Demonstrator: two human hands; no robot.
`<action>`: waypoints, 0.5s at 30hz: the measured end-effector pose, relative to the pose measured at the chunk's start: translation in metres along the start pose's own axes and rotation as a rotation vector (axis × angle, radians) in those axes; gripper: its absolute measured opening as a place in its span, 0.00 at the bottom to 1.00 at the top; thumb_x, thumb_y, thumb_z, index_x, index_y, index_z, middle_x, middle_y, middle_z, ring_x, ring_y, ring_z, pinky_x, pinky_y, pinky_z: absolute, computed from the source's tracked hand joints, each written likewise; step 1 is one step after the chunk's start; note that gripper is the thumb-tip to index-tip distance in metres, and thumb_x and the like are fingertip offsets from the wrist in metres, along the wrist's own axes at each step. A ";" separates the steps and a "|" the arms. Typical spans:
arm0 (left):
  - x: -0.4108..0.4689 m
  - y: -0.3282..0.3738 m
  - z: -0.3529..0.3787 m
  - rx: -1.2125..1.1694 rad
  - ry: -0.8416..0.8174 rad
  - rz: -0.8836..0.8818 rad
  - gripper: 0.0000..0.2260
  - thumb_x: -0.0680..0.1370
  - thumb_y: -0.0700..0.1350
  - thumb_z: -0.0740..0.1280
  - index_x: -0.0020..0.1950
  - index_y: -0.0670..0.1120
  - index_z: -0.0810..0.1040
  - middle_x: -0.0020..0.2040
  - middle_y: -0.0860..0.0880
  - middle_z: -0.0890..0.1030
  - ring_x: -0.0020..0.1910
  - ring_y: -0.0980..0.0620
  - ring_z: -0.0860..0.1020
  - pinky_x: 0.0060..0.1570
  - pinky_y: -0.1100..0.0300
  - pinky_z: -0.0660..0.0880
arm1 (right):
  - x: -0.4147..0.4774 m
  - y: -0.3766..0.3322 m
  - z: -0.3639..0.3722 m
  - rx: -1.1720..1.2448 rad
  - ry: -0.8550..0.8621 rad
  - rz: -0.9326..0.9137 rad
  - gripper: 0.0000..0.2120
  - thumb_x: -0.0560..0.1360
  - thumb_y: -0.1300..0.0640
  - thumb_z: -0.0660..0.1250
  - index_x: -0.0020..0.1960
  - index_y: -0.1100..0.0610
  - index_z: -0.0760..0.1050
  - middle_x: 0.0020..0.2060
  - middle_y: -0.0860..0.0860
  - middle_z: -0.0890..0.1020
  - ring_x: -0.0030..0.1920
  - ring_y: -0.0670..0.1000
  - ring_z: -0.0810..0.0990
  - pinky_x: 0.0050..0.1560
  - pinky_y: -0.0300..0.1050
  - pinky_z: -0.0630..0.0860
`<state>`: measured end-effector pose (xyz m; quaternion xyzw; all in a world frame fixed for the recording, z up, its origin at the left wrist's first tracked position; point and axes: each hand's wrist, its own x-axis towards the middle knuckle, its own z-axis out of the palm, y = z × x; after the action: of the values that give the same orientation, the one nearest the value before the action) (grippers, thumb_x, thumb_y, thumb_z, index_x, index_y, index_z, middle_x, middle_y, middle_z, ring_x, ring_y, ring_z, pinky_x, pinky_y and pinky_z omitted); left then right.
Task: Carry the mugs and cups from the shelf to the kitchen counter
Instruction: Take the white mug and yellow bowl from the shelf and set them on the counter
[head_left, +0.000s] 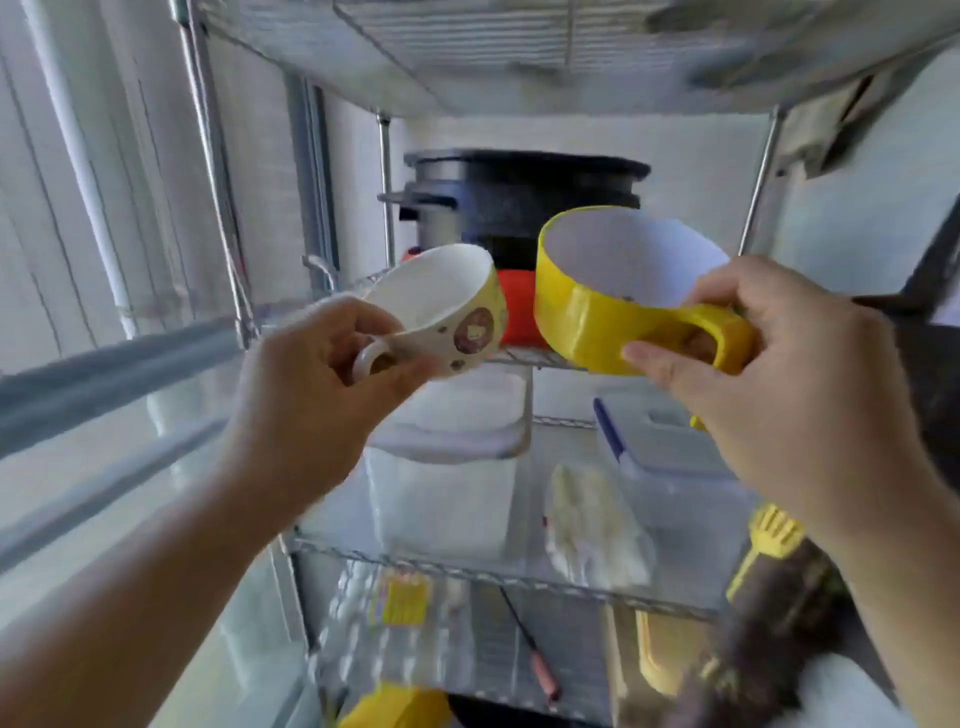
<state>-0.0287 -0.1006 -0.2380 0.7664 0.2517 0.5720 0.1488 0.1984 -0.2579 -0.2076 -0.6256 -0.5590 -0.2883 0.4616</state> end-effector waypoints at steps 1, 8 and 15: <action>-0.018 -0.004 0.007 0.010 -0.035 -0.008 0.11 0.64 0.58 0.74 0.41 0.55 0.79 0.36 0.52 0.82 0.27 0.49 0.74 0.25 0.63 0.69 | -0.024 0.005 0.001 -0.001 -0.036 0.022 0.18 0.64 0.38 0.72 0.44 0.49 0.73 0.28 0.42 0.77 0.28 0.45 0.76 0.31 0.42 0.70; -0.130 -0.024 0.056 -0.025 -0.307 -0.185 0.10 0.66 0.52 0.77 0.41 0.57 0.78 0.38 0.61 0.82 0.28 0.60 0.75 0.27 0.74 0.69 | -0.163 0.031 -0.008 -0.009 -0.173 0.270 0.16 0.64 0.41 0.75 0.44 0.50 0.77 0.27 0.38 0.73 0.34 0.47 0.72 0.36 0.27 0.66; -0.212 -0.026 0.111 -0.010 -0.560 -0.251 0.12 0.67 0.57 0.74 0.47 0.58 0.77 0.39 0.59 0.82 0.31 0.61 0.77 0.32 0.68 0.73 | -0.265 0.048 -0.041 -0.093 -0.248 0.537 0.18 0.65 0.40 0.75 0.45 0.52 0.77 0.28 0.36 0.72 0.34 0.45 0.72 0.34 0.25 0.67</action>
<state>0.0247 -0.1903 -0.4552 0.8564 0.2907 0.3170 0.2857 0.1962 -0.4077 -0.4357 -0.8018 -0.4118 -0.1026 0.4206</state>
